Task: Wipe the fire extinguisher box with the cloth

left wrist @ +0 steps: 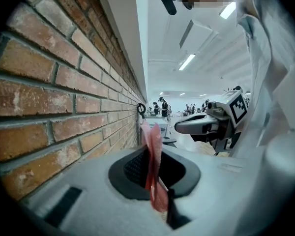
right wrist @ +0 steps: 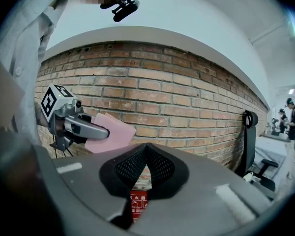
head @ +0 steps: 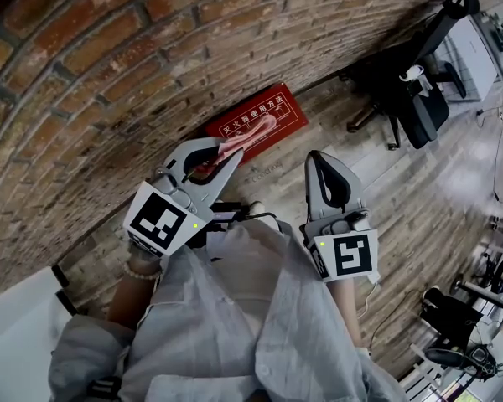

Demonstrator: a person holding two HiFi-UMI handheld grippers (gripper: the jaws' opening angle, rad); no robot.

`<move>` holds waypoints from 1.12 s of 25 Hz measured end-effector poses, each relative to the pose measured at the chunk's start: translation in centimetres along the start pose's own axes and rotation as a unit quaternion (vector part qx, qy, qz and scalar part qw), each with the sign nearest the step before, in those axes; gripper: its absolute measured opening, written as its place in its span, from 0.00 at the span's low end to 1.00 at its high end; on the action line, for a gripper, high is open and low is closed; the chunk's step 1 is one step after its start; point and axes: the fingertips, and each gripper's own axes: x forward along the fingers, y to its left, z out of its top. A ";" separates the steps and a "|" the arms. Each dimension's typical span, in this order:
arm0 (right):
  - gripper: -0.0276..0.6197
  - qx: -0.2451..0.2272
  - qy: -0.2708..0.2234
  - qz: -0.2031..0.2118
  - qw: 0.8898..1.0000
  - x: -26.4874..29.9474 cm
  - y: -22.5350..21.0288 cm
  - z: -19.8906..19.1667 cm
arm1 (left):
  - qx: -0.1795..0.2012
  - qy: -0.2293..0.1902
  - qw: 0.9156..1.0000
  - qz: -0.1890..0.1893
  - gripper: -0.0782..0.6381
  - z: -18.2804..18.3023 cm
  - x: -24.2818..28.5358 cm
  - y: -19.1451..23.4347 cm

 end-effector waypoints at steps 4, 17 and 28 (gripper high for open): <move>0.05 0.000 -0.004 0.002 1.000 -0.2 -0.1 0.0 | 0.011 0.001 1.000 -0.006 0.12 0.0 0.2 -0.3; 0.05 -0.001 -0.004 0.005 1.000 -0.4 0.2 -0.6 | 0.003 0.004 1.000 -0.008 0.12 -0.3 0.3 -0.2; 0.05 0.000 0.000 0.003 1.000 -0.6 -0.1 -1.1 | 0.008 0.005 1.000 -0.009 0.12 -0.5 0.7 -0.6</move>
